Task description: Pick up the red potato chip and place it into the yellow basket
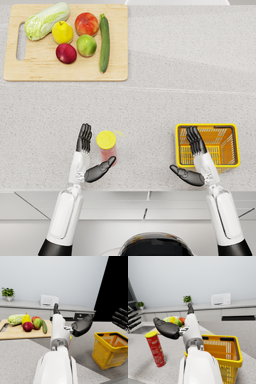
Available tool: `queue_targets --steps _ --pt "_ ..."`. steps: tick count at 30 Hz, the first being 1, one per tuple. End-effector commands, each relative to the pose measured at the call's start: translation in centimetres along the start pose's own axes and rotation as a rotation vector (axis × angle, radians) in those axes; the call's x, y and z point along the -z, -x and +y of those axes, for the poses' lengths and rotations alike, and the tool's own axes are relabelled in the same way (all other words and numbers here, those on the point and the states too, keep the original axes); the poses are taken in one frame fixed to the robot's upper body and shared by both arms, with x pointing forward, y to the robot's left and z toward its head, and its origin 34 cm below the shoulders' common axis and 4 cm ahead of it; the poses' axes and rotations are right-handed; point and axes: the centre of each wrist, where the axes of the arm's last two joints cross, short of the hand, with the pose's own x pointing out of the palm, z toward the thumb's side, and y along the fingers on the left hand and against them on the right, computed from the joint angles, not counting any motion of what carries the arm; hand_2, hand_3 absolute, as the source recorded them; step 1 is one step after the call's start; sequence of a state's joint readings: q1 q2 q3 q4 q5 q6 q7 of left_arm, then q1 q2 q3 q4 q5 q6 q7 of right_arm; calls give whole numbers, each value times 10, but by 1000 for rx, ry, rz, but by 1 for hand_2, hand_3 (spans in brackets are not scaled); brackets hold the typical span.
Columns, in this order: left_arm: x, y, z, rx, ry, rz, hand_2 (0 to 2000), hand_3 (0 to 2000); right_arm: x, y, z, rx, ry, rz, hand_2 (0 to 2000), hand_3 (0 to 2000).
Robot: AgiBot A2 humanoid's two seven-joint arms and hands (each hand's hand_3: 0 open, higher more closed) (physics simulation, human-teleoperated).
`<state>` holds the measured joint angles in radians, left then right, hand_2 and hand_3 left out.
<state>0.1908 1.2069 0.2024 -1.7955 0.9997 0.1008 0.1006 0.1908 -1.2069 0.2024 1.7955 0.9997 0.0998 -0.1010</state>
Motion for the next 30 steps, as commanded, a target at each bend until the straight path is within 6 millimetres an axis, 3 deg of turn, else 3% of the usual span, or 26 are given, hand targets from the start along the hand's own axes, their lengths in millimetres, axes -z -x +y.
queue_targets --steps 1,12,13,17,19,25,30 --pt "0 0 0 0 0 0 0 0 0 0 0 0 0 0 0 0" --pt "0 0 0 0 0 0 0 0 0 0 0 0 0 0 0 0" --pt "7 -4 0 16 28 -2 0 0 7 -4 -1 -17 -27 -8 0 0" --pt "1 -4 6 74 -81 -16 0 0 -7 -5 -7 63 115 -22 0 0" --pt "-2 -2 10 67 -118 65 0 0 -9 -1 -7 106 136 65 0 0" --pt "12 2 19 36 -101 311 0 0 -7 1 -9 154 142 306 0 0" --pt "51 14 31 -1 42 384 0 0 -5 -5 -11 143 140 357 0 0"
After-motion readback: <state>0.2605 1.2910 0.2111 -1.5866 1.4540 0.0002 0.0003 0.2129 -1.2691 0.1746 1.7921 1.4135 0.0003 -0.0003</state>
